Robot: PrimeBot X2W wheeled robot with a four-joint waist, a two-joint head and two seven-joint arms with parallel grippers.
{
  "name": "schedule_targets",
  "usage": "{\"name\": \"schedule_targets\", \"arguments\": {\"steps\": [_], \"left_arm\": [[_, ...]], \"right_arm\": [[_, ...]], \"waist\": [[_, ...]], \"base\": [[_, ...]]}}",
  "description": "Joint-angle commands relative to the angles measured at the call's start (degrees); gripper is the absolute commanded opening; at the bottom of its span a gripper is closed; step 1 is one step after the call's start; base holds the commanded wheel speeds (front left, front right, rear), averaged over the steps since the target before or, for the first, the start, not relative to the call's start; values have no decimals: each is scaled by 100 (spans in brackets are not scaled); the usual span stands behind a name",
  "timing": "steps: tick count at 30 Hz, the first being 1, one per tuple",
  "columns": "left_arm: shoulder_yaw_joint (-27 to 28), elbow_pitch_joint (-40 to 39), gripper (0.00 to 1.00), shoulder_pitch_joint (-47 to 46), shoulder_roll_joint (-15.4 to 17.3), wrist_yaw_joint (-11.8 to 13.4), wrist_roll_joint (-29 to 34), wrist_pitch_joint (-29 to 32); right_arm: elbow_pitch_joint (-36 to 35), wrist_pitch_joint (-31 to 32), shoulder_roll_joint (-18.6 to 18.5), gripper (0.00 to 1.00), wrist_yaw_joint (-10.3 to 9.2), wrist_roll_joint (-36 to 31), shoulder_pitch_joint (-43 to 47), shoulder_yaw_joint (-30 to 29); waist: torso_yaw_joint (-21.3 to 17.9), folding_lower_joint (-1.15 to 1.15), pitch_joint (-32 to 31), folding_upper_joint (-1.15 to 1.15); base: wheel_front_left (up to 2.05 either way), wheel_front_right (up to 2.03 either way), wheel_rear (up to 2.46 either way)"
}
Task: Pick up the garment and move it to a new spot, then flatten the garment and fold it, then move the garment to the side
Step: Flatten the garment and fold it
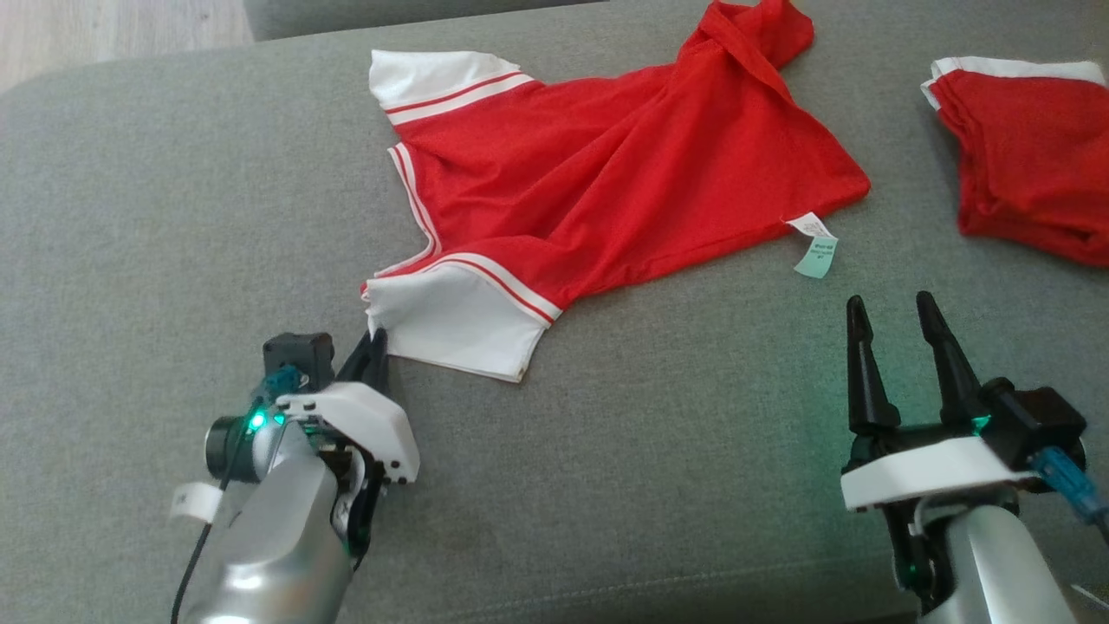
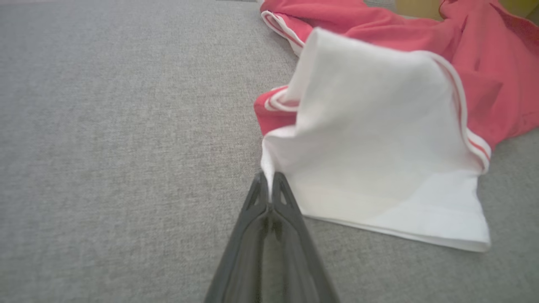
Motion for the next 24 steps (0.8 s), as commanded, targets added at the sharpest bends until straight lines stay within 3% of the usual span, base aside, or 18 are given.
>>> {"name": "schedule_targets", "arguments": {"steps": [1, 5, 9, 17, 24], "left_arm": [[144, -120, 0, -175, 66, -13, -46, -54], [136, -360, 0, 41, 59, -76, -58, -72], [301, -1097, 0, 535, 104, -37, -96, -76], [683, -2992, 0, 1948, 186, 303, -206, -78], [813, -4010, 0, 2558, 344, 592, -252, 78]], "right_arm": [[-150, -78, -23, 100, 37, 17, -193, 113], [-99, -53, -23, 100, 37, 4, -164, 6], [-23, 21, -22, 100, 37, -45, -153, -190], [257, 501, -22, 100, 37, -164, -123, -738], [595, 844, -22, 100, 37, -381, -274, -1026]], "waist": [[5, 0, -11, 0], [63, 0, -76, 0], [193, 0, -156, 0], [656, 0, -309, 0], [1007, 0, -349, 0]], "base": [[0, 0, 0], [0, 0, 0], [0, 0, 0], [0, 0, 0], [0, 0, 0]]}}
